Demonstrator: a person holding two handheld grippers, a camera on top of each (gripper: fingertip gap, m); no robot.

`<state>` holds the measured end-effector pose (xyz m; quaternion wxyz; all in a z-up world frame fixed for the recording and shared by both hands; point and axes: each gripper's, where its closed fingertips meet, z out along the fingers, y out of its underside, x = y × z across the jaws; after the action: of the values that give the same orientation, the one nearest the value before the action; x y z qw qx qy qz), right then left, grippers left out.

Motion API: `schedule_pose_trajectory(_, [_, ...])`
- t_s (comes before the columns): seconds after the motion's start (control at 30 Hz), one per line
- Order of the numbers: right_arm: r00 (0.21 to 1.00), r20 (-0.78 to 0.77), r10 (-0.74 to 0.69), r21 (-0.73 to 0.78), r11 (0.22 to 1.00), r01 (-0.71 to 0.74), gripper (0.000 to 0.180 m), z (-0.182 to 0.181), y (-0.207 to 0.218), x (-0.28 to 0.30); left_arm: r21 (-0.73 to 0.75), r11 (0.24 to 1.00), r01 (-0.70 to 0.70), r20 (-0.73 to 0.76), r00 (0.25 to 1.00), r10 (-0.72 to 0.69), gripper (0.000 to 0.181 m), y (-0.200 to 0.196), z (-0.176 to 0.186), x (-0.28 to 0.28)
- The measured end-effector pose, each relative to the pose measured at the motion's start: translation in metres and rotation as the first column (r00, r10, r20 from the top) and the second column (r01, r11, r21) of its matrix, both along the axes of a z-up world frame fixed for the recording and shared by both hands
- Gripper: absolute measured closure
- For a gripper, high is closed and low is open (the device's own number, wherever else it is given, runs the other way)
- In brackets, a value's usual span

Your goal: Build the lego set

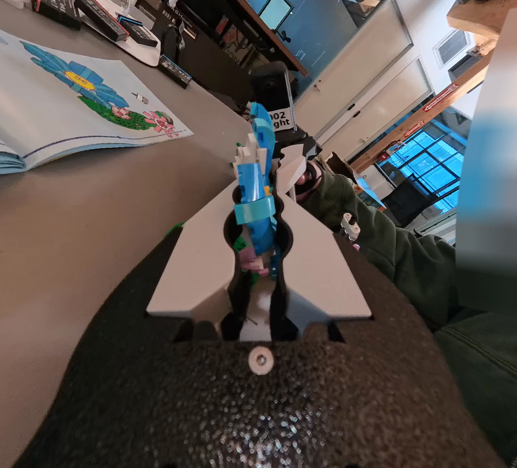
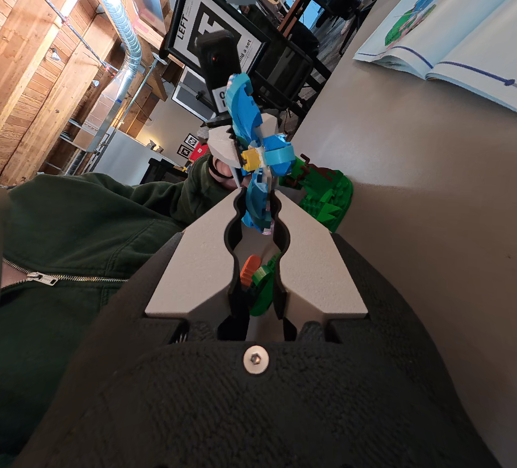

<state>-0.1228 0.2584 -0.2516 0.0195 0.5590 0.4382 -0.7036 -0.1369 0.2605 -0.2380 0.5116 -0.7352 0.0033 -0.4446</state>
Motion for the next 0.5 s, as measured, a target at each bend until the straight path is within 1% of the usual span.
schedule_pose_trajectory(0.5, [1.0, 0.007, -0.012, -0.017, 1.0, 0.012, 0.165, 0.0, 0.0007, -0.0049, -0.001, 1.0, 0.007, 0.073, 0.997, -0.007, 0.164, 0.0018, 0.001, -0.0033])
